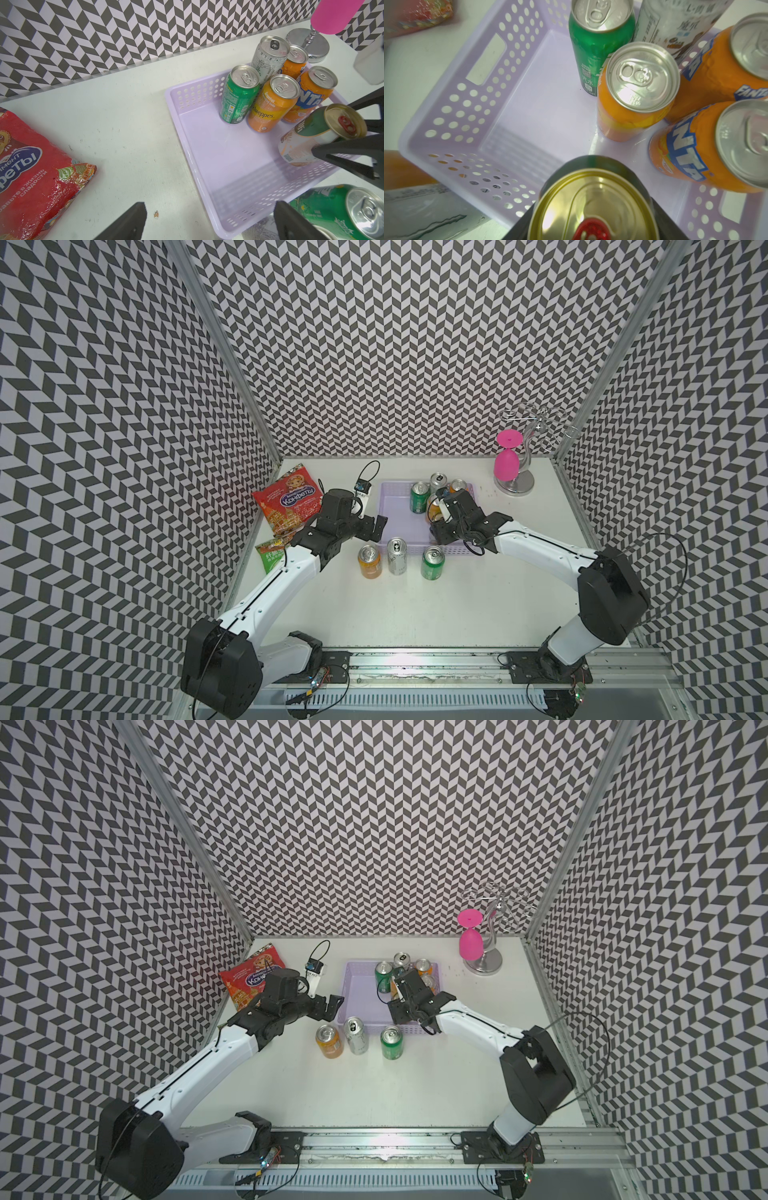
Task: Take out the drinks from the basket
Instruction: Pick up the drink from the basket, then place the drink at the center of the board.
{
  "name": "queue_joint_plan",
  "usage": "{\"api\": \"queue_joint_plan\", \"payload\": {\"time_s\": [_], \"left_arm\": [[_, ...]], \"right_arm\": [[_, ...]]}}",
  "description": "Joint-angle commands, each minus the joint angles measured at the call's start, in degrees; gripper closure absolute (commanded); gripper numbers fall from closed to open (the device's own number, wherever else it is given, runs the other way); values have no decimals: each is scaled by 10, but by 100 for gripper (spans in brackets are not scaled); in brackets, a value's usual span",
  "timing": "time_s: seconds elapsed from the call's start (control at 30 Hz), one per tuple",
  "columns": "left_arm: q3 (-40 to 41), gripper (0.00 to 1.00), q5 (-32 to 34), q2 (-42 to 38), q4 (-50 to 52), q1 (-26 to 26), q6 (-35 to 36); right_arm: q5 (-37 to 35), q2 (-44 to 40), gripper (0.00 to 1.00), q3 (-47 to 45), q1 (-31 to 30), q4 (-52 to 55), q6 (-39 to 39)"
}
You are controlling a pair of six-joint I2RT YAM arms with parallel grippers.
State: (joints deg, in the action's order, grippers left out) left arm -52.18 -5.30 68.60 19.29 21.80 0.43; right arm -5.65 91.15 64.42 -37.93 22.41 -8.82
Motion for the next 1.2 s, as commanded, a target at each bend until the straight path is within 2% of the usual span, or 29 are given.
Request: {"api": "queue_joint_plan", "payload": {"time_s": [0.0,0.6,1.17], "left_arm": [[2,1,-4,3,-6,-3,6],[2,1,-6,6,-6,-3,6],[1,1,-8,3,-7,-3,6]], "right_arm": [[-6,-55,37,-3,-5,-33,2],[-24,-221,37,-17,-16,71,-23],[-24,-333,37,-64,-24,145,-47]]}}
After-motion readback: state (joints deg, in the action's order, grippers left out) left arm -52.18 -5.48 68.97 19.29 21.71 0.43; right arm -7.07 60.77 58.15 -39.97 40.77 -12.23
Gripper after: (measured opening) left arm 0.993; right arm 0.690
